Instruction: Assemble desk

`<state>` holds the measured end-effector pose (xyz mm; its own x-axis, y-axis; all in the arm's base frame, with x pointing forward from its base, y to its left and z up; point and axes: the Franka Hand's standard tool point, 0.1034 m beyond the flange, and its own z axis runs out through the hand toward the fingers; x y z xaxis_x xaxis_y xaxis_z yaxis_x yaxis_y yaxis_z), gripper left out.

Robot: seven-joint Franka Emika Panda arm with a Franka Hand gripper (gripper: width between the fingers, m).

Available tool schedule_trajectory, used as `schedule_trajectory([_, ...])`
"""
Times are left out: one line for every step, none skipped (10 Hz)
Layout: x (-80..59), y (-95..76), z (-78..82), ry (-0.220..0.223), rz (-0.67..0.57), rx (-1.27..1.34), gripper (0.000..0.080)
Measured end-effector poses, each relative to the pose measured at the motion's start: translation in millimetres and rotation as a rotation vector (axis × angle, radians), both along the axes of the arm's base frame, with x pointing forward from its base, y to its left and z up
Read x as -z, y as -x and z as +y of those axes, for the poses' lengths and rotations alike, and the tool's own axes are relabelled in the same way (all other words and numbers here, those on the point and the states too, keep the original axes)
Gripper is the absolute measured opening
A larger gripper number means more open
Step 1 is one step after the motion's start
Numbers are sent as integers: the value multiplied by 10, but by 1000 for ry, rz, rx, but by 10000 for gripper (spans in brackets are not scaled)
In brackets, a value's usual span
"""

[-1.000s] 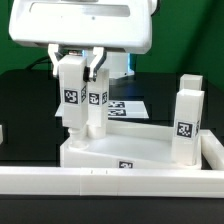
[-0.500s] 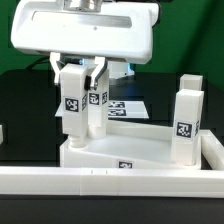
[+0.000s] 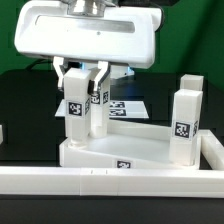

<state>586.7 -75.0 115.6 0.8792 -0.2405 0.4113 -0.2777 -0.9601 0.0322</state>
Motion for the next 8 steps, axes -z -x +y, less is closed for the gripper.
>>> schedule_trajectory([20, 7, -3, 2, 2, 0, 290])
schedule_trajectory([47, 19, -8, 6, 4, -1, 290])
schedule_trajectory([49, 11, -7, 14, -7, -3, 290])
schedule_trajectory([50, 14, -5, 20, -17, -4, 290])
schedule_trajectory([50, 19, -3, 30, -34, -6, 290])
schedule_trajectory([48, 23, 2, 39, -49, -9, 290])
schedule_trajectory([48, 21, 1, 38, -47, -8, 290])
schedule_trajectory([48, 21, 1, 38, -47, -8, 290])
